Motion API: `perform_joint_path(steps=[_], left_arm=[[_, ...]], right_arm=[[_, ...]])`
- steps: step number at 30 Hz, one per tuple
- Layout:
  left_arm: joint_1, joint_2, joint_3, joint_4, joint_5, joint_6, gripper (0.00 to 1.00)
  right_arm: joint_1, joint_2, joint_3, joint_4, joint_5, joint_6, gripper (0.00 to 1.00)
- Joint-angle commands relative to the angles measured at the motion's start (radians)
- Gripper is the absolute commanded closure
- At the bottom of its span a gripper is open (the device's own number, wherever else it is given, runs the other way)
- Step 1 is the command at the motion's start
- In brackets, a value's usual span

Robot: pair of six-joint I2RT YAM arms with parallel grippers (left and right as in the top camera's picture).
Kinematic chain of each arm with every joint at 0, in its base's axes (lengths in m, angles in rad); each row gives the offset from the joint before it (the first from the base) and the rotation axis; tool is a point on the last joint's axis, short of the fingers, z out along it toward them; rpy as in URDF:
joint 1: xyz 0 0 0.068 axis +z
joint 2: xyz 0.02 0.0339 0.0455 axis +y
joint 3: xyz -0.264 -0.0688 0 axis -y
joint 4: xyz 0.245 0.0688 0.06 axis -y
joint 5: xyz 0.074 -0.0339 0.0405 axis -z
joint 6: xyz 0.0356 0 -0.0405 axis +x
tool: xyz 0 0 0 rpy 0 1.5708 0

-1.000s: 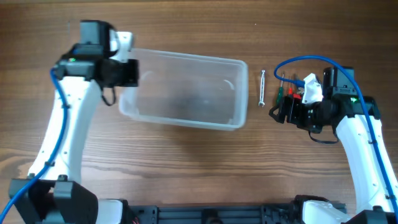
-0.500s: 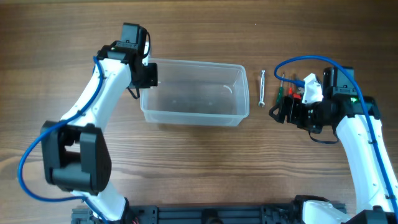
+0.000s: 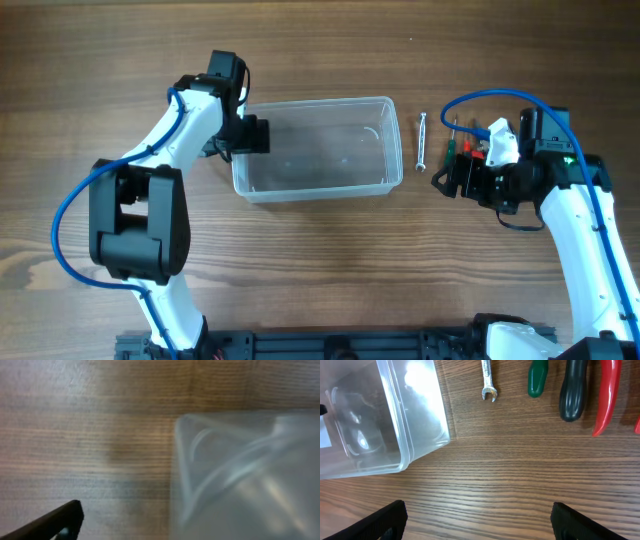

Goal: Pack container
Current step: 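Push the clear container rightward toward the tools with the left gripper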

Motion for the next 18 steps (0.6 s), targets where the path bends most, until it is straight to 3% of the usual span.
perform_joint_path(steps=[1, 4, 9, 13, 18], left_arm=[[-0.004, -0.014, 0.005, -0.040, 0.011, -0.018, 0.00], [-0.004, -0.080, 0.006, -0.070, 0.026, -0.018, 0.00], [0.001, -0.331, 0.006, -0.133, 0.020, -0.017, 0.00], [0.059, -0.568, 0.006, -0.166, -0.093, -0.018, 0.00], [0.259, -0.759, 0.006, -0.170, -0.122, -0.017, 0.00]], right_arm=[[-0.005, 0.010, 0.015, 0.008, 0.007, 0.002, 0.04], [-0.005, 0.010, 0.015, 0.013, 0.007, 0.002, 0.00], [-0.005, 0.010, 0.015, 0.067, 0.041, 0.006, 0.00], [-0.079, 0.010, 0.015, 0.132, 0.237, 0.210, 0.00], [-0.228, 0.016, 0.015, 0.244, 0.311, 0.077, 0.00]])
